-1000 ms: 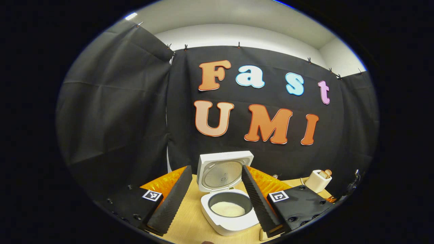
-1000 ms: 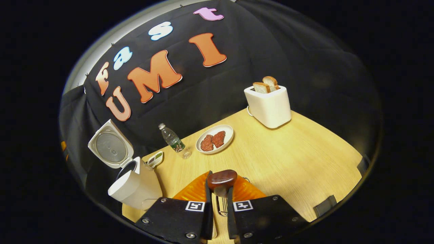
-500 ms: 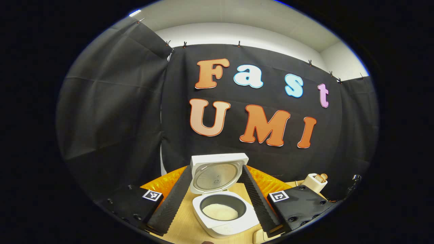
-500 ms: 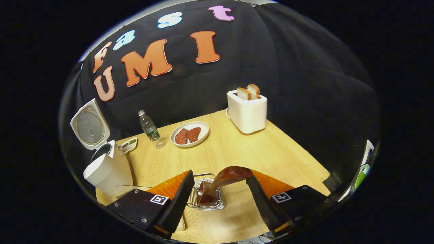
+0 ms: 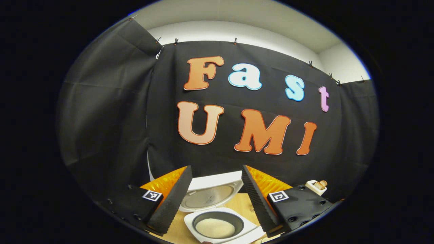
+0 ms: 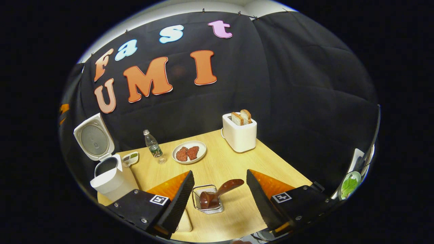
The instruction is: Close the left gripper, press the button to open the rice cooker; take a wooden spoon from the chopstick holder with the right hand, scoop a spoonful of rice and pour it into the rice cooker, then put the wooden spoon back into the chopstick holder.
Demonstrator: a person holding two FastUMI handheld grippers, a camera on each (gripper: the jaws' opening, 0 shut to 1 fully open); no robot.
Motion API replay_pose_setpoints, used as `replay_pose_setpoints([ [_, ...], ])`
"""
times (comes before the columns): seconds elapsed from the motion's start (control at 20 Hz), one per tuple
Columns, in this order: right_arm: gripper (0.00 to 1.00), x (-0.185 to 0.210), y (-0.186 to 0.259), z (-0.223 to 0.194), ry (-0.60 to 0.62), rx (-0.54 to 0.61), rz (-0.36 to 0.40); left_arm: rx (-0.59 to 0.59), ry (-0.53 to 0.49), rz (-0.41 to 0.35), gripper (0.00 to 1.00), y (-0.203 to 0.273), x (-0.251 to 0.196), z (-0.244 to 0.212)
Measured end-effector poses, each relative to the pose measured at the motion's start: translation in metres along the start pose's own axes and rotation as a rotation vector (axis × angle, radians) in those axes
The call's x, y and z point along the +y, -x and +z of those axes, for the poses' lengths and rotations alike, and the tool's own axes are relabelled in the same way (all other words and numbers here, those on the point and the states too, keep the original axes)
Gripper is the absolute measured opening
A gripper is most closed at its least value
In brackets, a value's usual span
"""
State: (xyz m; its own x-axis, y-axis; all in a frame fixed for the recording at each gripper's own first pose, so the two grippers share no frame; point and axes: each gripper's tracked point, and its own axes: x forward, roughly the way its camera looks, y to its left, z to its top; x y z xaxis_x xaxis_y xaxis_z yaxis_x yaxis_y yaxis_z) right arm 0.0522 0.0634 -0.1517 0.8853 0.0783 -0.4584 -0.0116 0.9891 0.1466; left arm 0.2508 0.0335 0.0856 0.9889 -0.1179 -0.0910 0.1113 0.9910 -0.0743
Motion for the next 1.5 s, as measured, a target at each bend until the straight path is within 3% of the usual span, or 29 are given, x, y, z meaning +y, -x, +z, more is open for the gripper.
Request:
replay_pose_setpoints([
  [0.4,0.95,-0.016,0.020,-0.005,0.013,0.000,-0.049,0.169,-0.056,0.018,0.99,-0.119,0.010,-0.042],
  [0.65,0.95,-0.022,0.022,-0.011,0.015,0.022,-0.069,0.285,-0.029,0.035,0.99,-0.152,0.019,-0.086],
  [0.8,0.95,-0.018,0.020,-0.010,0.016,0.025,-0.064,0.303,0.008,0.037,1.00,-0.149,0.020,-0.091],
  [1.0,0.95,-0.006,0.018,-0.012,0.016,0.030,-0.038,0.323,0.013,-0.015,1.00,-0.130,0.007,-0.105],
  [1.15,0.95,0.009,0.019,-0.015,0.034,0.032,-0.012,0.335,0.039,-0.077,1.00,-0.103,-0.010,-0.115],
  [1.5,0.95,0.038,0.021,-0.014,0.068,0.033,0.058,0.389,0.057,-0.117,0.99,-0.030,-0.042,-0.174],
])
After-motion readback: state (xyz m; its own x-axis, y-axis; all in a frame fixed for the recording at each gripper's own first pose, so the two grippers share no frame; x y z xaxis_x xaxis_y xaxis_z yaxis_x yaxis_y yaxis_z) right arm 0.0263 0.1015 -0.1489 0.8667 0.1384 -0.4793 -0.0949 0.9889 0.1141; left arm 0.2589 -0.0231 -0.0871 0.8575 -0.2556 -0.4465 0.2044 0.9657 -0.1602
